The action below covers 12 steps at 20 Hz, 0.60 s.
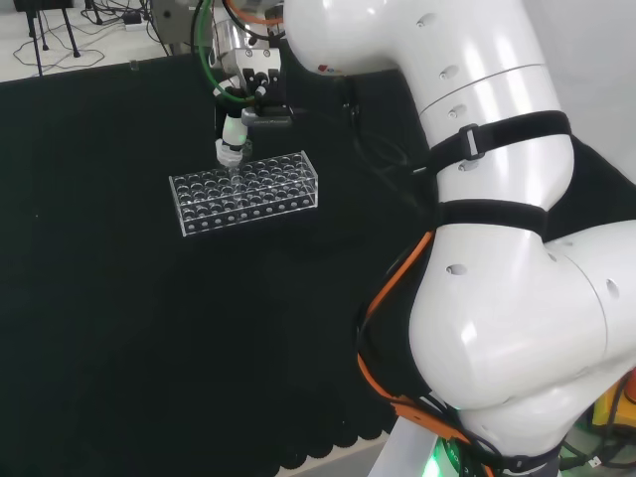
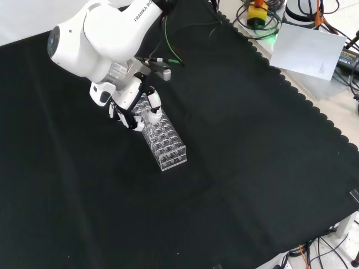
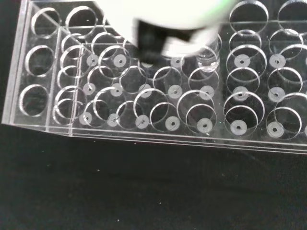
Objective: Put the test tube back in the rack.
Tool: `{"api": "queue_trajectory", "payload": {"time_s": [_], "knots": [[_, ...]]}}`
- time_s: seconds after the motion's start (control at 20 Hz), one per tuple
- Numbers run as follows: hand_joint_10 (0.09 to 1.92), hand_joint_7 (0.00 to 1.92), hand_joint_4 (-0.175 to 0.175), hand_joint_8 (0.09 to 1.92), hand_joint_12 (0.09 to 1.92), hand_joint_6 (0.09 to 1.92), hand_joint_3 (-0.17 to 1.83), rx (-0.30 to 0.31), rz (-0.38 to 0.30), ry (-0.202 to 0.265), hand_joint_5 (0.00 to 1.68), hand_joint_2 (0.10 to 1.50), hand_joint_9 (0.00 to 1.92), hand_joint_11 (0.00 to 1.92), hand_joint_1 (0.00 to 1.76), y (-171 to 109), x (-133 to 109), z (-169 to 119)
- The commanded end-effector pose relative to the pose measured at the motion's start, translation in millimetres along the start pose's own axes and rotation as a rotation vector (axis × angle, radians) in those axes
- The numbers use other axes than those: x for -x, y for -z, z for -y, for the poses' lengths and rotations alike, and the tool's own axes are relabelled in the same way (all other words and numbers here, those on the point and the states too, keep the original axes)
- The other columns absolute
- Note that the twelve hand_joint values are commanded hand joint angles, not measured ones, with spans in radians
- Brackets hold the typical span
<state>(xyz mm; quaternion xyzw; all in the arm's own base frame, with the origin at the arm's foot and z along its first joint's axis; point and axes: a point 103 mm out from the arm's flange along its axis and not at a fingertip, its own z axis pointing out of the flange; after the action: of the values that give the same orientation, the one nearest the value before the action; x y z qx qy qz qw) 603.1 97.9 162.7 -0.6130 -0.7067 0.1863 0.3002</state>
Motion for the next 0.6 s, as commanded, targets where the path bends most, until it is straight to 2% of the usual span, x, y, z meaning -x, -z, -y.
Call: {"api": "queue_trajectory", "payload": {"time_s": [0.05,0.35,0.6], "knots": [[0.95,0.52,-0.047,1.04,1.53,0.84,0.67,0.033,-0.038,0.066,0.51,0.49,0.73,0.2,1.08,10.4,-4.6,17.6],[0.99,0.37,-0.031,1.04,1.55,0.78,0.65,0.052,-0.038,0.089,0.4,0.47,0.6,0.13,1.04,20.2,-6.6,29.8],[0.99,0.36,-0.027,1.04,1.55,0.76,0.64,0.108,-0.033,0.11,0.38,0.47,0.57,0.1,1.03,38.5,-8.6,48.4]]}}
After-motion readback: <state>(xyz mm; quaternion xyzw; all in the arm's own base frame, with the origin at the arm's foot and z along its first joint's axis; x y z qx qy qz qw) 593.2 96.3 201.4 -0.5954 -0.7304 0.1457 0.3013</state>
